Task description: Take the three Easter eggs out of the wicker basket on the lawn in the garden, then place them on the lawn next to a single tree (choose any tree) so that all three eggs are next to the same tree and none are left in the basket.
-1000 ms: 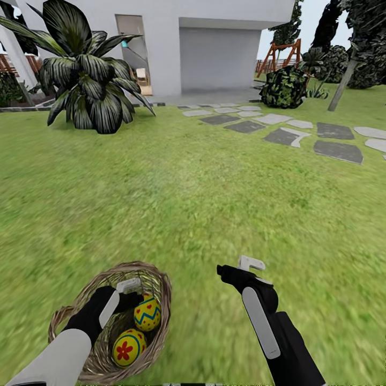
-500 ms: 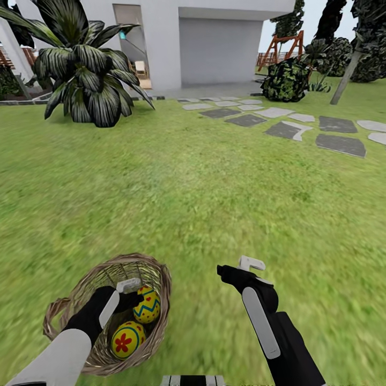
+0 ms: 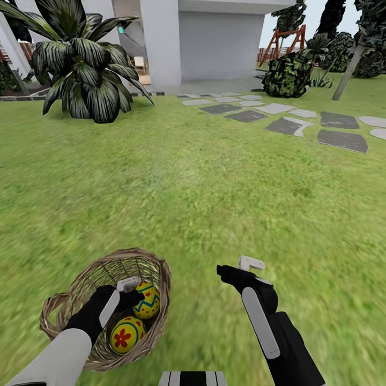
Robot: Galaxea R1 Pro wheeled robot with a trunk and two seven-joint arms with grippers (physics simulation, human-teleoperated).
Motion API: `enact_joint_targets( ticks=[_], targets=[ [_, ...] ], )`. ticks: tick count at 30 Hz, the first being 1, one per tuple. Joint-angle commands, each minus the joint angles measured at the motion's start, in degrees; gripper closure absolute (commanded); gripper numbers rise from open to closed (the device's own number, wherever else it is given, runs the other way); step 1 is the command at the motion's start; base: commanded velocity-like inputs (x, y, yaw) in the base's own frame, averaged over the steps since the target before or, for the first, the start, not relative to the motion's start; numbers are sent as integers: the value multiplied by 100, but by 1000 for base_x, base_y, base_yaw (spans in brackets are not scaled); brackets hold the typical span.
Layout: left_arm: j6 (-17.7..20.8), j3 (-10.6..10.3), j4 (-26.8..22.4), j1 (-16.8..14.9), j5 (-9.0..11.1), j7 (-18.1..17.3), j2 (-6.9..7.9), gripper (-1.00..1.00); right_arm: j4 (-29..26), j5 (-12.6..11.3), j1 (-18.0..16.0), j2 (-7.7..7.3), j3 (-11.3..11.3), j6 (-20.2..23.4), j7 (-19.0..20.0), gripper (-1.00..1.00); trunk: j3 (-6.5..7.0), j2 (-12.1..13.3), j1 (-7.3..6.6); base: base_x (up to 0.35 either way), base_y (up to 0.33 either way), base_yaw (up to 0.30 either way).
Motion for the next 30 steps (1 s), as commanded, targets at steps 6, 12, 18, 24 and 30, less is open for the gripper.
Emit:
enact_joint_targets(
  ticks=[6,12,18,24,30],
  targets=[
    [23,6,-16,-1,52,-263,8,-100,-6,-62,-4,-7,8,12,-60,-100,-5,-2,-1,0,0,0],
    [-92,4,-19,-1,35,-595,16,-100,-6,-65,-4,-5,12,13,-60,-100,-86,-85,48,0,0,0],
    [-122,4,-18,-1,33,-606,17,-100,-6,-65,-4,0,12,13,-60,-100,-152,-89,56,0,0,0],
    [-127,4,-19,-1,34,-602,17,-100,-6,-65,-4,0,12,13,-60,-100,-263,-96,69,0,0,0],
    [-135,4,-19,-1,33,-598,17,-100,-6,-60,-4,0,12,13,-60,-100,-396,-104,84,0,0,0]
  ],
)
